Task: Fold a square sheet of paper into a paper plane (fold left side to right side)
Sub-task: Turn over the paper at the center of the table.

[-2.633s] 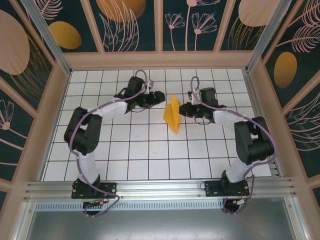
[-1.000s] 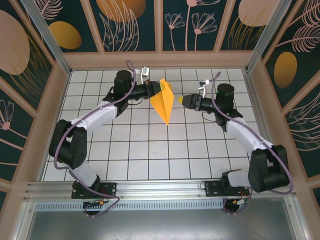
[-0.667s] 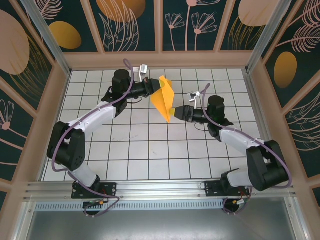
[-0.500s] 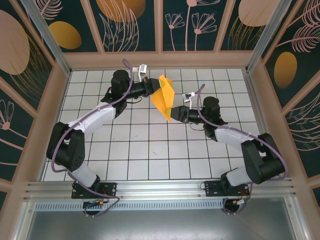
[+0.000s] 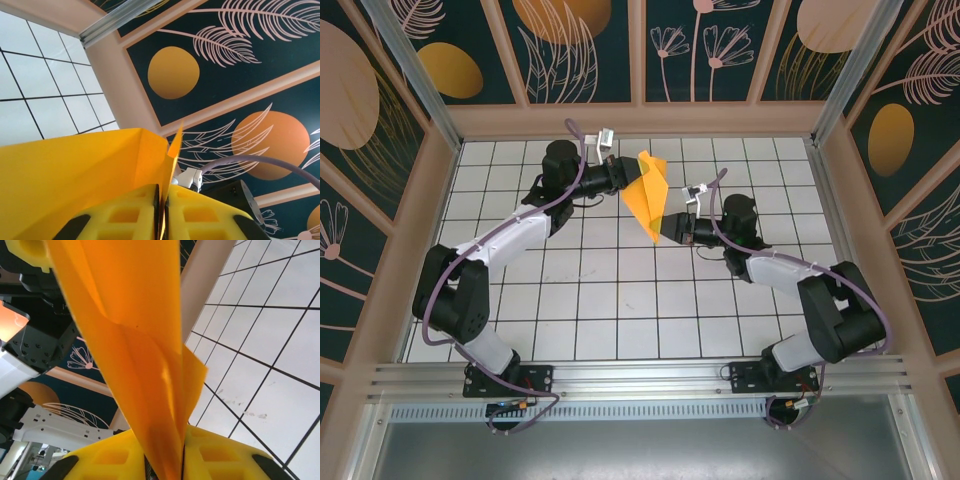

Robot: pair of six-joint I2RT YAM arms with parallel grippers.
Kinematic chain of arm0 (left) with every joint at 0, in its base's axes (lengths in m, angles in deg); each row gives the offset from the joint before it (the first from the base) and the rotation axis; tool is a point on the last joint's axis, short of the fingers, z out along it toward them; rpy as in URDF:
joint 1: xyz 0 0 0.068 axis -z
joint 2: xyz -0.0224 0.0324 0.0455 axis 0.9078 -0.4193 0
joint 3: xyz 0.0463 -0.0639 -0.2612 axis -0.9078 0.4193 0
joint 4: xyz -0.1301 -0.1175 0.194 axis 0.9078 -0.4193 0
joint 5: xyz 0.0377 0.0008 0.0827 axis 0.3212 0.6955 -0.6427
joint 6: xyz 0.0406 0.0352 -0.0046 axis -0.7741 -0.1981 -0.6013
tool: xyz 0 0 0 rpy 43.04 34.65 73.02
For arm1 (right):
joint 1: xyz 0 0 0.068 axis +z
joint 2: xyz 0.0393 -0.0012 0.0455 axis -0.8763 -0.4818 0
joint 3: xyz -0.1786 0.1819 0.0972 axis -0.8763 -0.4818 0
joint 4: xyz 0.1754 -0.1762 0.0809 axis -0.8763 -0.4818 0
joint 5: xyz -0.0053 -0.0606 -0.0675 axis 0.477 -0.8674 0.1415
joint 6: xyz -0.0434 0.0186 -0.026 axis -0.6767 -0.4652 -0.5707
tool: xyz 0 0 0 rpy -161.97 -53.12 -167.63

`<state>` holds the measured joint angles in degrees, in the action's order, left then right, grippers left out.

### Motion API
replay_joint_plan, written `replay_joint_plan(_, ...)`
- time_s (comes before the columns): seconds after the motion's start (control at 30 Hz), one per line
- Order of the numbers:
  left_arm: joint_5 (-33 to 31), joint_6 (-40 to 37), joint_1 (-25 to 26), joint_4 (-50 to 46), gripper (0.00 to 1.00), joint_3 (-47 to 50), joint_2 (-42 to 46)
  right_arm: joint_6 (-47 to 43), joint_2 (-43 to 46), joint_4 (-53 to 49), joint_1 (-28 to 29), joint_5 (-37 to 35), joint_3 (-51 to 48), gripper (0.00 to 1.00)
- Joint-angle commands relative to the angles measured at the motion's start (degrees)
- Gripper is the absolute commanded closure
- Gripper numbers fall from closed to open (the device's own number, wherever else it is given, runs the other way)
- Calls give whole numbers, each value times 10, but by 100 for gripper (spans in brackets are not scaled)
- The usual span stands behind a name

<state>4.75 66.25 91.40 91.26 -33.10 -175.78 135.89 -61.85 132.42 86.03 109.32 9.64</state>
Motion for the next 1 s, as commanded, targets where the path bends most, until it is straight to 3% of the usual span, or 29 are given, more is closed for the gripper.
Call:
replay_joint_plan(0.0,-8,-43,0,-36,81,-12,23,-52,27,-57,-2,-19,17,81)
replay_joint_plan(0.1,-28,-77,-9,-87,61,-17,35,-105,39,-145,-3,-43,33,81)
replay_joint_plan(0.23,-104,-155,-25,-197,44,-24,74,-202,47,-312,-1,-111,80,84)
replay_joint_plan(0.43,-336,-255,-31,-318,28,1,177,-334,24,-609,49,-414,204,86)
replay_joint_plan(0.53,-438,-264,-31,-315,22,50,247,-346,-19,-731,96,-597,276,86)
replay_joint_plan(0.7,-534,-262,-31,-305,19,114,331,-328,-141,-913,182,-839,397,85)
replay_joint_plan(0.83,-567,-259,-31,-306,17,143,366,-310,-244,-1015,235,-937,476,85)
replay_joint_plan(0.97,-571,-262,-31,-310,16,144,372,-305,-331,-1070,268,-977,534,85)
